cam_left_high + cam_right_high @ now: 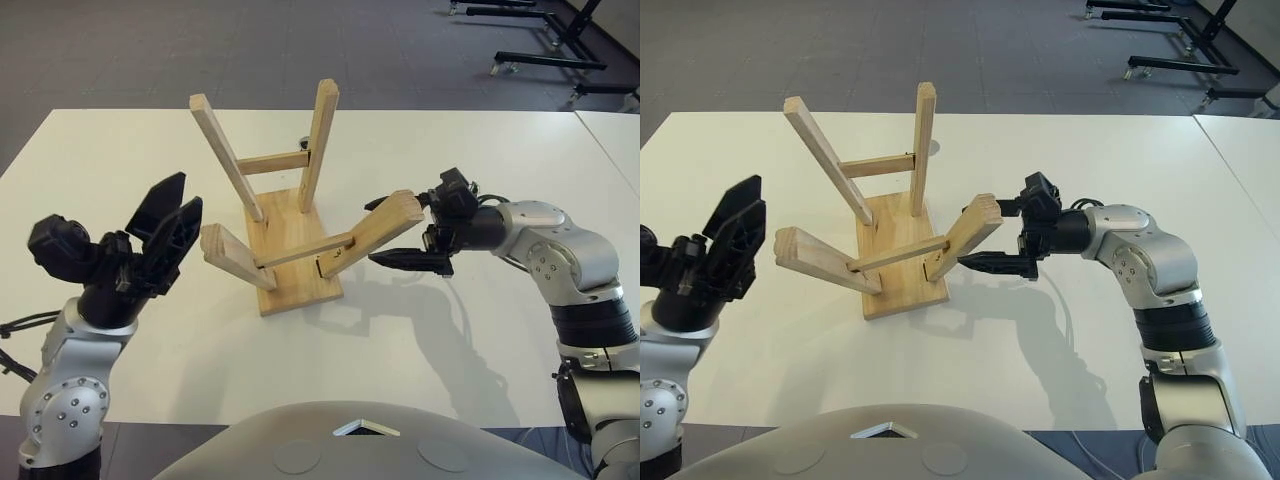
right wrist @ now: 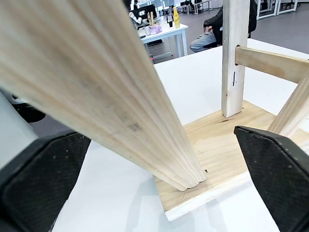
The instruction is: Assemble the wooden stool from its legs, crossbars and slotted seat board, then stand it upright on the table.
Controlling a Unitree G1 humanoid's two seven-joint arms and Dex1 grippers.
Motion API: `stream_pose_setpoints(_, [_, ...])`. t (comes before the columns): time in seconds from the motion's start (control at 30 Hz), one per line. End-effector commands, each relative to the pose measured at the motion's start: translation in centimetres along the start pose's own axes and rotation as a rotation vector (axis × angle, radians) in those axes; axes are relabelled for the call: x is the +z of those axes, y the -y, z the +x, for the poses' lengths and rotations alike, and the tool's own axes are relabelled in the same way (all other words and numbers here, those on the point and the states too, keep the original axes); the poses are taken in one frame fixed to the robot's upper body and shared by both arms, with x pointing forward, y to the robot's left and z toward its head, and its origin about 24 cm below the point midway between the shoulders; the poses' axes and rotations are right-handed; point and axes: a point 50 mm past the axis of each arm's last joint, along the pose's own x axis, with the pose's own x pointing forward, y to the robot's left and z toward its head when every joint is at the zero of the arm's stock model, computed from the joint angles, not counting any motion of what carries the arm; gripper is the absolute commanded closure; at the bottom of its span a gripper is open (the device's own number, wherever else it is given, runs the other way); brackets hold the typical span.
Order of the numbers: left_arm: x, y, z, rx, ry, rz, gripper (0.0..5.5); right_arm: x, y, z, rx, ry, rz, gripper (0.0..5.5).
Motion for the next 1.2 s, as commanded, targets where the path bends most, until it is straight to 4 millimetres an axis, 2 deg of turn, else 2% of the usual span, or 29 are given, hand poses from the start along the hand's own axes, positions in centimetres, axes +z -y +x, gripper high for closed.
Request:
stream_pose_setpoints(0.03, [1.3, 0.1, 1.3, -0.044, 0.003, 0.030, 2.05, -0.8, -0.8, 0.3, -0.018, 0.028, 0.026, 0.13])
stream_pose_setpoints(0.2, [2.9, -0.4, 0.9, -0.019, 0.000, 0.055, 2.05, -1.1, -1.3, -0.6, -0.070, 0.063, 0.048, 0.13])
stream_pose_setpoints(0.33, [4.8, -1.7, 0.7, -0.021, -0.140, 0.101, 2.05, -1.6, -2.7, -1.6, -0.085, 0.087, 0.076, 0.13])
stream_pose_setpoints(0.47, [6.5, -4.3, 3.7, -0.180, -0.415, 0.096, 2.05, -2.3, -5.1, -1.2, -0.047, 0.140, 0.127, 0.13])
stream_pose_setpoints(0.57, [5.9, -6.0, 6.4, -0.256, -0.535, 0.096, 2.05, -2.3, -5.7, -0.6, -0.060, 0.198, 0.121, 0.13])
stream_pose_setpoints(0.67, [4.8, -7.1, 8.0, -0.302, -0.615, 0.113, 2.05, -2.5, -6.0, 0.1, -0.065, 0.234, 0.126, 0.13])
stream_pose_setpoints(0.87, [2.4, -9.3, 8.4, -0.361, -0.796, 0.075, 2.05, -1.7, -5.5, 0.3, -0.101, 0.275, 0.067, 0.13])
stream_pose_setpoints(1.0, [1.5, -10.2, 8.4, -0.364, -0.851, 0.064, 2.05, -1.3, -5.6, 0.5, -0.085, 0.273, 0.056, 0.13])
stream_pose_setpoints(1.2, [-0.5, -9.8, 9.3, -0.430, -0.897, 0.027, 2.05, -1.5, -5.5, 0.4, -0.088, 0.253, 0.067, 0.13])
